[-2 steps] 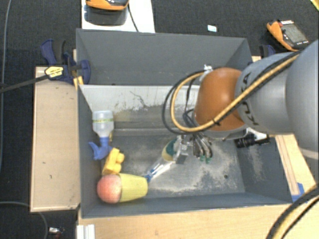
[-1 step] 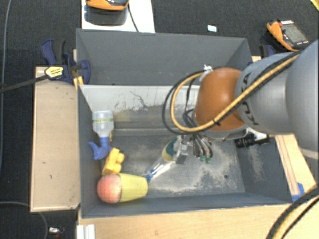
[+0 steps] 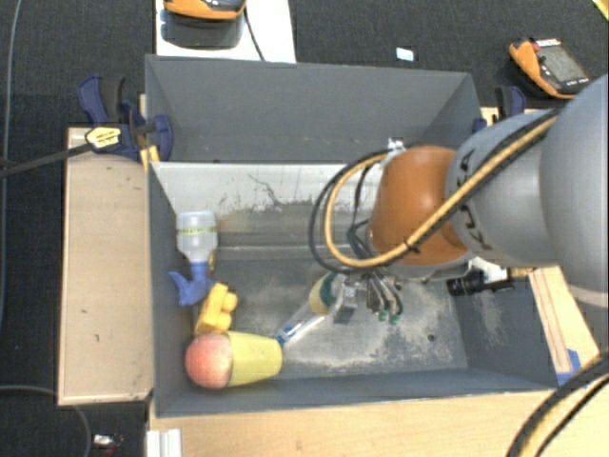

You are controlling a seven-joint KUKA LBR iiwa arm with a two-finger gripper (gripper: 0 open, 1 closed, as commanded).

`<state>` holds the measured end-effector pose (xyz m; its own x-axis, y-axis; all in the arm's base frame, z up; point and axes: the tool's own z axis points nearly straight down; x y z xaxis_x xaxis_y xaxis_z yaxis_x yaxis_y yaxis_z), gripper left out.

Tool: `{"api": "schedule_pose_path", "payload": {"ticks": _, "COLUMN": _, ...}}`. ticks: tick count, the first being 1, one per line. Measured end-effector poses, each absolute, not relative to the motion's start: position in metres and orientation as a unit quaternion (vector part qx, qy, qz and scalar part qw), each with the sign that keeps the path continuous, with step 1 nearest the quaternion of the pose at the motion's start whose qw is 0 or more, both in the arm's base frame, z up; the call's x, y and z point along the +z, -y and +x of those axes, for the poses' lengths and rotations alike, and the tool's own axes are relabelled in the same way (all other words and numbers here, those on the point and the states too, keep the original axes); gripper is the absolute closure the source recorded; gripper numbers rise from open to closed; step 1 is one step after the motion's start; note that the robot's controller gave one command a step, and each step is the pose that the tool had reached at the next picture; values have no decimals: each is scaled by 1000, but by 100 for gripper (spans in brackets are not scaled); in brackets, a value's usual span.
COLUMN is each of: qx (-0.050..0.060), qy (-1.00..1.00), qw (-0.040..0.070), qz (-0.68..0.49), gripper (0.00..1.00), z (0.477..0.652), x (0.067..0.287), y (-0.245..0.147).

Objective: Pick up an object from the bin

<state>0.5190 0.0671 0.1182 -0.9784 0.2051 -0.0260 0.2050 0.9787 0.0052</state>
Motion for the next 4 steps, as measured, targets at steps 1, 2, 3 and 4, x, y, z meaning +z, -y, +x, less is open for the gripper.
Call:
{"api": "schedule_pose_path", "payload": {"ticks": 1, "qx": 2, "qy": -994, "qw": 14, "qz": 113, "gripper": 100, "z": 495, "x": 118, "y": -80}}
{"api": "schedule_pose_path", "payload": {"ticks": 2, "qx": 1, "qy": -993, "qw": 16, "qz": 117, "gripper": 100, "z": 508, "x": 168, "y": -89}}
{"api": "schedule_pose_path", "payload": {"ticks": 3, "qx": 1, "qy": -993, "qw": 16, "qz": 116, "gripper": 100, "z": 508, "x": 168, "y": -89}}
{"api": "schedule_pose_path", "payload": {"ticks": 4, "qx": 2, "qy": -994, "qw": 18, "qz": 107, "gripper": 100, "z": 500, "x": 223, "y": -114}}
